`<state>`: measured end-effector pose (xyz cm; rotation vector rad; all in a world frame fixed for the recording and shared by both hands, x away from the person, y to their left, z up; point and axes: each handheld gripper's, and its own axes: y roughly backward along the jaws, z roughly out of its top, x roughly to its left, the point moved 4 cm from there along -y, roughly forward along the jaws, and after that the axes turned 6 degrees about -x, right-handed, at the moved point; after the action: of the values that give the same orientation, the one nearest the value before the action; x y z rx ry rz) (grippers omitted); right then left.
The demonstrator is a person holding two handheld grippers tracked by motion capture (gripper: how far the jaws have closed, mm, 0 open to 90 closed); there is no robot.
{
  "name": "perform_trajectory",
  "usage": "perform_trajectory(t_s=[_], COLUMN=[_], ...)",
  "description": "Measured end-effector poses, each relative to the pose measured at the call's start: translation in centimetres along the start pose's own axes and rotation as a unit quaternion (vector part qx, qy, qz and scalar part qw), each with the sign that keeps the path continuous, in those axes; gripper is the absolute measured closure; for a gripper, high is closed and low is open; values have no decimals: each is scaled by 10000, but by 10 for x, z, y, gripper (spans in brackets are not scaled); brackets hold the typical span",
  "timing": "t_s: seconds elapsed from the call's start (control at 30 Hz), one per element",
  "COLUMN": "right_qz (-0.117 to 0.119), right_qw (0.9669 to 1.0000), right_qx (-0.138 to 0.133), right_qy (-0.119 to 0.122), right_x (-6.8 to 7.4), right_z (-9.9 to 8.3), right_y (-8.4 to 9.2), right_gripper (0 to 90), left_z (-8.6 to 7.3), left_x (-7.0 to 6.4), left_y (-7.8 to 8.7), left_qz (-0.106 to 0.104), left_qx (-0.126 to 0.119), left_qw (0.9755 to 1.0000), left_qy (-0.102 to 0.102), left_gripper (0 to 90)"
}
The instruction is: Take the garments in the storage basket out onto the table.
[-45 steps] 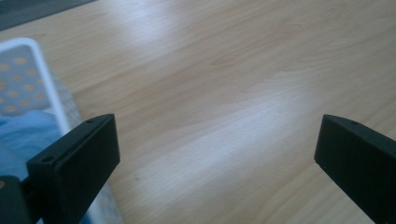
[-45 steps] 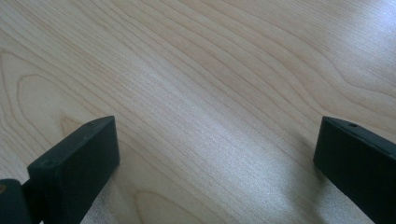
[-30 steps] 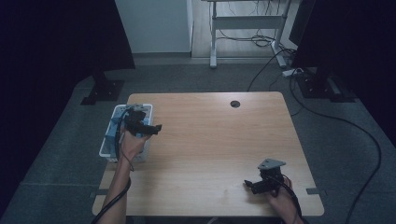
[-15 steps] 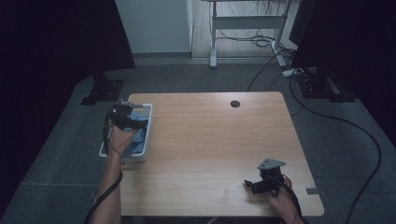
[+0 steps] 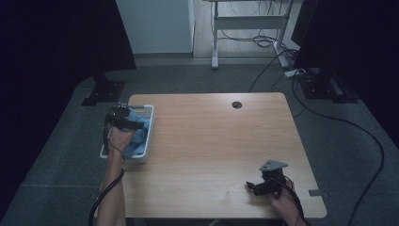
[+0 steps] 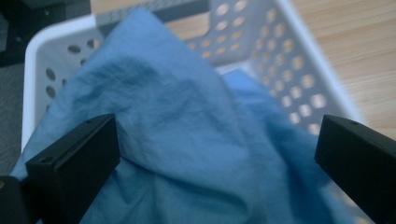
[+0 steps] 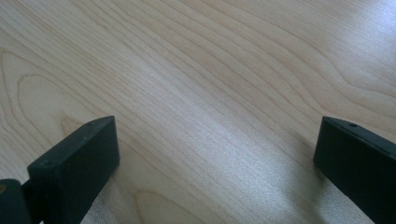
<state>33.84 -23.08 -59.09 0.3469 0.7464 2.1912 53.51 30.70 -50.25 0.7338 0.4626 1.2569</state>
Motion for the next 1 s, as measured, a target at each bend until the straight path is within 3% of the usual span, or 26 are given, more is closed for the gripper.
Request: perform_trajectory(t_s=[0.2,0.23,0.4,0.5,0.63,0.7,0.73,1.0], right_qz=[3,3,5,7,8,9,9,9], right_qw=[10000,10000,10000,10000,10000,10000,10000,10000], right_qx=[0,0,1,-1,-1,-1,-1,-1], right_qy=[2,2,5,7,5,9,7,9], right_x=[0,0,0,0,0,0,0,0], right_z=[0,0,0,0,0,0,0,0], right_y=[0,0,0,0,0,0,0,0], right_gripper=[0,0,0,0,0,0,0,0], left_z=[-11,-14,-22,-25,-28,-31,-33,-32], left_x=[10,12,14,10,5,4,4,-2], left_y=[-16,-21,-31,-39,-47,-51,-51,-49], left_qz=[85,35,-8,26,29,-33,-83,-126], left_qx=[288,356,587,853,1044,1073,1013,1070], left_qw=[9995,9992,9979,9963,9945,9940,9941,9930], left_qy=[98,203,289,131,71,196,368,482], left_gripper=[0,0,0,0,0,0,0,25])
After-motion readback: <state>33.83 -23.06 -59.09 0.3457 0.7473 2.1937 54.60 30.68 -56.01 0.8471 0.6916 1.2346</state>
